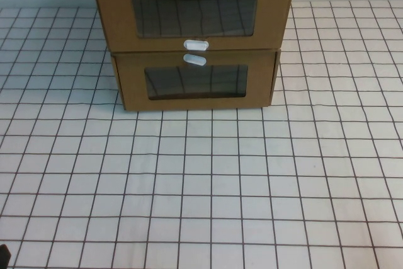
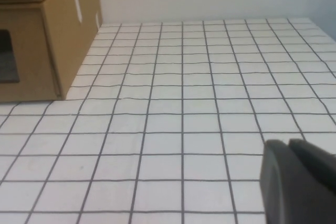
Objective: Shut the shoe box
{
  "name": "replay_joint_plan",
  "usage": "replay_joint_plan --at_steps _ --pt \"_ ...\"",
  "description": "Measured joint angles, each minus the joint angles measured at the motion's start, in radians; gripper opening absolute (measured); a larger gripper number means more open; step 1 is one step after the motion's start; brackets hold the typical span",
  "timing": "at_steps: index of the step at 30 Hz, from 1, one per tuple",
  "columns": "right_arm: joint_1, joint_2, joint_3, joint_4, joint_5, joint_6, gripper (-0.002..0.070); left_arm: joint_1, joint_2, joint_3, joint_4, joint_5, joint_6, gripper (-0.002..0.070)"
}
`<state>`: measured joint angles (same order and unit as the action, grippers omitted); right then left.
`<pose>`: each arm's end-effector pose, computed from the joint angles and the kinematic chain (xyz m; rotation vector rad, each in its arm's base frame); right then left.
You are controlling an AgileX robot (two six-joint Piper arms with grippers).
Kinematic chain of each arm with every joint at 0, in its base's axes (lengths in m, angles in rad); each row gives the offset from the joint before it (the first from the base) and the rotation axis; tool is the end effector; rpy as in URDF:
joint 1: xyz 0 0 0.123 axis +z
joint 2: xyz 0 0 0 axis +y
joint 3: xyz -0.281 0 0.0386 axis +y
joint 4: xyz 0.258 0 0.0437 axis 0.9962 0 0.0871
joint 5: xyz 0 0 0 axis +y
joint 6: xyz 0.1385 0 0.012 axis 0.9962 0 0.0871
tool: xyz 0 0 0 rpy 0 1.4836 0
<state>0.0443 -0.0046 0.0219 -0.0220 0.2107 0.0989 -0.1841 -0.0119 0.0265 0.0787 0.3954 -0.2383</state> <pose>0.1151 0.0045 0.1799 0.0317 1.7120 0.0865 0.1079 -0.0158 0.1541 -0.0032 1.8978 -0.2097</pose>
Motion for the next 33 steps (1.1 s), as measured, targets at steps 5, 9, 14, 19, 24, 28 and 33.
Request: replay_joint_plan --at_steps 5,9,14,19,24,28,33 --pt "-0.045 -0.003 0.000 0.009 0.050 -0.011 -0.0013 0.000 0.000 0.000 0.000 0.000 0.000 -0.0005" --pt "-0.045 -0.003 0.002 0.009 0.129 -0.015 -0.0013 0.000 0.000 0.000 0.000 0.000 0.000 -0.0006" --pt "-0.045 -0.003 0.002 0.045 0.143 -0.014 -0.0013 0.000 0.000 0.000 0.000 0.000 0.000 -0.0005" --pt "-0.045 -0.003 0.002 0.054 0.142 -0.014 -0.0013 0.000 0.000 0.000 0.000 0.000 0.000 -0.0006" --pt "-0.045 -0.003 0.002 0.054 0.143 -0.014 -0.0013 0.000 0.000 0.000 0.000 0.000 0.000 -0.0006" --pt "-0.045 -0.003 0.002 0.054 0.143 -0.014 -0.0013 0.000 0.000 0.000 0.000 0.000 0.000 -0.0006" --pt "-0.045 -0.003 0.002 0.054 0.145 -0.014 -0.0013 0.000 0.000 0.000 0.000 0.000 0.000 -0.0006"
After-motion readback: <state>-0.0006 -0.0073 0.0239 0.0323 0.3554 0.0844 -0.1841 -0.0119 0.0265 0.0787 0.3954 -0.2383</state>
